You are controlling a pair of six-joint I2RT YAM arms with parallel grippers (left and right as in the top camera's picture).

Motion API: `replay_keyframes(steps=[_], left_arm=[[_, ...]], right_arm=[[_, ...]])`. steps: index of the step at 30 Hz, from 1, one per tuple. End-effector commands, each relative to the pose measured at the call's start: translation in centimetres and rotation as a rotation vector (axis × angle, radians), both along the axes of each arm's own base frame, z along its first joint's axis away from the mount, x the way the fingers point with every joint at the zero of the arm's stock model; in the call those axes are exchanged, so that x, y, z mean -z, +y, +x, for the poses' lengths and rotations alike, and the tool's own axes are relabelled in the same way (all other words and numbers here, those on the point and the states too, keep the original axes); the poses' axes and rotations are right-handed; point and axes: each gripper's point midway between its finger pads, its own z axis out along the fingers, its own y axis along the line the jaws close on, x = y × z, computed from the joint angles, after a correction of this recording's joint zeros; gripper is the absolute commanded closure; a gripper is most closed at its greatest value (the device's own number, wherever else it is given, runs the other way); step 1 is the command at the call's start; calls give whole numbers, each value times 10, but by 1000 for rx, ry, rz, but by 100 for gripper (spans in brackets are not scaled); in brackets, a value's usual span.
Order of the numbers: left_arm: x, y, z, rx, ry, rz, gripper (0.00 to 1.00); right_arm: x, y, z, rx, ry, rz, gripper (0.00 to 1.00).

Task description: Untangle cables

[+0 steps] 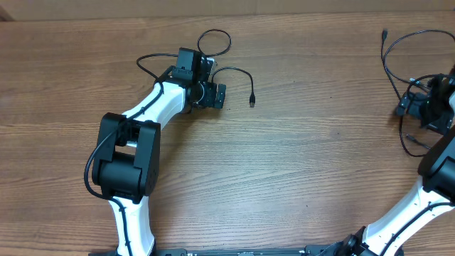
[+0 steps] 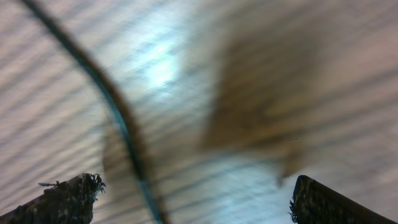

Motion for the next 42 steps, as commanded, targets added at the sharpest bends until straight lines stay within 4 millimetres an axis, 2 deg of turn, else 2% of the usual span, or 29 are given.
replay_keyframes(steps=[1, 3, 4, 10, 13, 15, 25, 31, 36, 40, 42], left_arm=[[5, 1, -5, -8, 22, 4, 0], [5, 1, -5, -8, 22, 4, 0], [5, 1, -5, -8, 22, 4, 0], [5, 1, -5, -8, 22, 4, 0], [5, 1, -5, -8, 22, 4, 0], [5, 1, -5, -8, 22, 4, 1], [5, 1, -4, -8, 21, 3, 0], [2, 4, 4, -30, -13, 19, 0], [3, 39, 14, -156, -28, 94, 0], [1, 79, 26, -373, -11, 13, 1], [-2, 91, 31, -413, 5, -72, 0]], right_arm=[[-3, 27, 21, -95, -94, 113, 0], [-11, 31, 29, -111, -112, 112, 0], [-22, 38, 41, -136, -145, 119, 0], [-80, 76, 80, -248, -239, 98, 0], [-105, 102, 95, -319, -278, 80, 0], [-113, 123, 102, -365, -293, 77, 0], [-115, 243, 121, -605, -302, 107, 0], [-118, 304, 127, -718, -338, 114, 0], [-117, 349, 128, -780, -358, 131, 0], [-110, 381, 124, -842, -356, 141, 0], [-105, 392, 123, -862, -352, 145, 0]])
